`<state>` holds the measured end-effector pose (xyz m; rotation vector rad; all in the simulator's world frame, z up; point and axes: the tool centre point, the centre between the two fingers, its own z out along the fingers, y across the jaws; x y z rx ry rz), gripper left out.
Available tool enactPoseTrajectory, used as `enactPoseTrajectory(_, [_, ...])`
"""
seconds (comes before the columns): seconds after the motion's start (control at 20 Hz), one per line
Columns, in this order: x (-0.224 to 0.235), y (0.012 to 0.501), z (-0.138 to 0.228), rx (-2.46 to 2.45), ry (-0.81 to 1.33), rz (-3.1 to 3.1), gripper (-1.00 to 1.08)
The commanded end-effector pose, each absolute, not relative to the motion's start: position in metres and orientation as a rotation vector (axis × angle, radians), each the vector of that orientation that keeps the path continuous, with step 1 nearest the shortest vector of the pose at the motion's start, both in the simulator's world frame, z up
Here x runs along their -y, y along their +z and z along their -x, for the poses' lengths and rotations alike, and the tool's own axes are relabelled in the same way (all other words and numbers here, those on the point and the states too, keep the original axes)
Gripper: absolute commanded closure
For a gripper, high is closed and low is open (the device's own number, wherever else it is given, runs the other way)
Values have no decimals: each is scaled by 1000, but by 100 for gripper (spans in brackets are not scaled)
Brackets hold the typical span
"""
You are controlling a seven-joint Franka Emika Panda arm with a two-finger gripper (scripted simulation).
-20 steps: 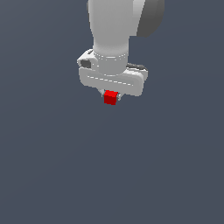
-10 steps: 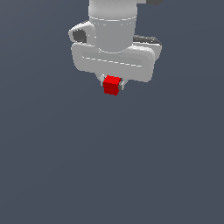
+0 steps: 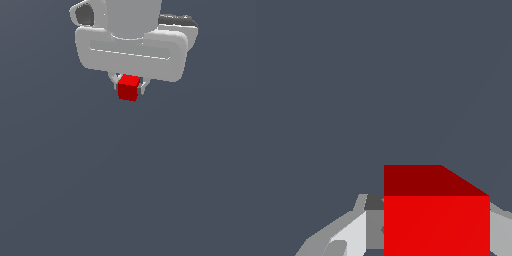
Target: Pick up the red cube and move it to a goal position.
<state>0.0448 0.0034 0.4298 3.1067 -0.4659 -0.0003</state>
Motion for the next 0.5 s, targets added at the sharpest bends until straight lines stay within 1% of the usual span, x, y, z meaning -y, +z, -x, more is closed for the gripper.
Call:
enactPoseTrajectory(0.0, [-4,435,-47,466,0,-3107,108])
enactPoseTrajectory(0.45, [-4,439,-49,466,0,-3107,108])
